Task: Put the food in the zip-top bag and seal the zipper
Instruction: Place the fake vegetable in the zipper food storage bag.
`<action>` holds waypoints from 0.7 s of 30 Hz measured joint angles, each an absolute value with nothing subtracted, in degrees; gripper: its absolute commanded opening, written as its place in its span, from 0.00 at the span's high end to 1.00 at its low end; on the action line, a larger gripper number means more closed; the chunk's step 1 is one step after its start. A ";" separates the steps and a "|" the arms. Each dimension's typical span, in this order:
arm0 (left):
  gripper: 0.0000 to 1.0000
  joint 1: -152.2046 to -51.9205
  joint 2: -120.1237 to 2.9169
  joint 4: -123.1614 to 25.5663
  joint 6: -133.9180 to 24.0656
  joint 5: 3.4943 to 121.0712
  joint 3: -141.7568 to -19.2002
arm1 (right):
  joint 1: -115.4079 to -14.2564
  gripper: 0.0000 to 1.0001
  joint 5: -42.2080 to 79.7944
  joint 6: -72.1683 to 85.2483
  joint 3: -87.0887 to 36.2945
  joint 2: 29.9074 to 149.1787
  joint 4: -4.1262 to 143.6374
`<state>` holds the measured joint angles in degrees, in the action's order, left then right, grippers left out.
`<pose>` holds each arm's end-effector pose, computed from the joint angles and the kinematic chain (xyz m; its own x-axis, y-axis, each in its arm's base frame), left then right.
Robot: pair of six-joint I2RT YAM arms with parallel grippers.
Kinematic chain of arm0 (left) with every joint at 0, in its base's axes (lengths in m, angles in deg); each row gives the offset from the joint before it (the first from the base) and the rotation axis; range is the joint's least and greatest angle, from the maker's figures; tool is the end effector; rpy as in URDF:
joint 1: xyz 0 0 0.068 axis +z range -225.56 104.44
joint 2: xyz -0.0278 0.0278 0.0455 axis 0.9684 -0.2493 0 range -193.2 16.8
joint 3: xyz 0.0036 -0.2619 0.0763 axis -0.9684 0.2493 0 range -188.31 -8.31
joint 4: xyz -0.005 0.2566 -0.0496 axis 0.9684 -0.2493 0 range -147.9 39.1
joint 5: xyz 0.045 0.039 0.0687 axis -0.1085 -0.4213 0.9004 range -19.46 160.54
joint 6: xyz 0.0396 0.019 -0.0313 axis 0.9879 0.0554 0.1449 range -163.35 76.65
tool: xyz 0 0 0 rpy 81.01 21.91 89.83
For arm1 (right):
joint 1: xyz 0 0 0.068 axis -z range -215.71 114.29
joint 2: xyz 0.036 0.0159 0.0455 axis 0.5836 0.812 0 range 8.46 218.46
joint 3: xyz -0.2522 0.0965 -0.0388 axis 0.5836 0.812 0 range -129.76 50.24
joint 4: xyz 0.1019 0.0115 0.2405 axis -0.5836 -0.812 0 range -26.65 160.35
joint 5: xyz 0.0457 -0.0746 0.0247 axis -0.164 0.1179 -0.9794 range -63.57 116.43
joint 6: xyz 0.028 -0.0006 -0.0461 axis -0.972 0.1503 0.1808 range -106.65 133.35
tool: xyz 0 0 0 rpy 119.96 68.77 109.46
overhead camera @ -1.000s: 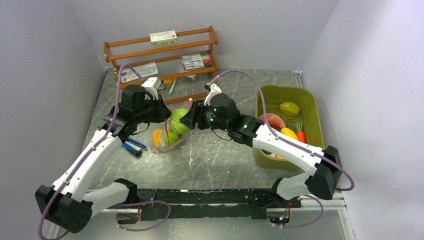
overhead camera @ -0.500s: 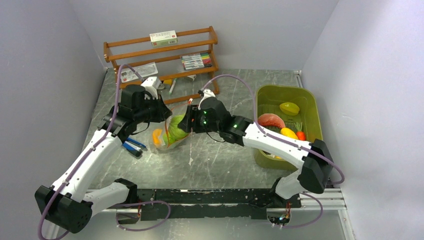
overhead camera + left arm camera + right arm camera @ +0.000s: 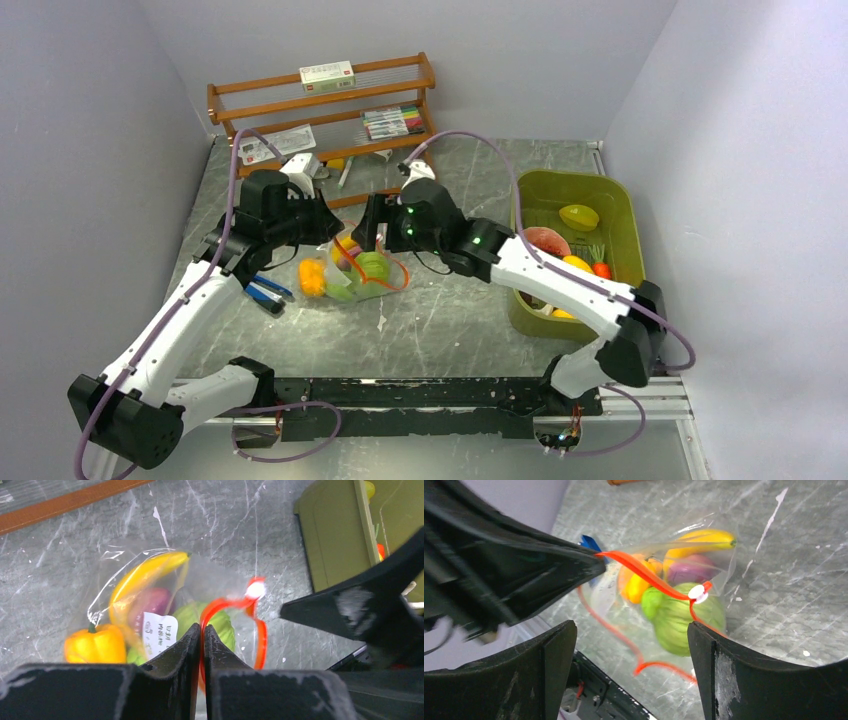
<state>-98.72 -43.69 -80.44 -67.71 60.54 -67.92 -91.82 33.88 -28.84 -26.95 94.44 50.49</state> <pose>0.2089 -0.0961 0.3443 -0.6407 -0.1678 -0.7493 0.2861 0.8534 -0.4358 0.1983 0.2869 0.3462 -0.7084 0.1398 -0.6918 -0.3833 0.7468 0.5434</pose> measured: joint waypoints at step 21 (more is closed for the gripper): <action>0.93 -98.72 -43.69 -80.51 -68.08 60.48 -67.92 | -87.87 0.45 35.10 -26.92 -15.67 94.55 51.59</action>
<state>-98.72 -43.69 -80.51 -68.08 60.48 -67.92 -87.87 35.10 -26.92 -15.67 94.55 51.59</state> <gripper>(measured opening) 0.071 0.539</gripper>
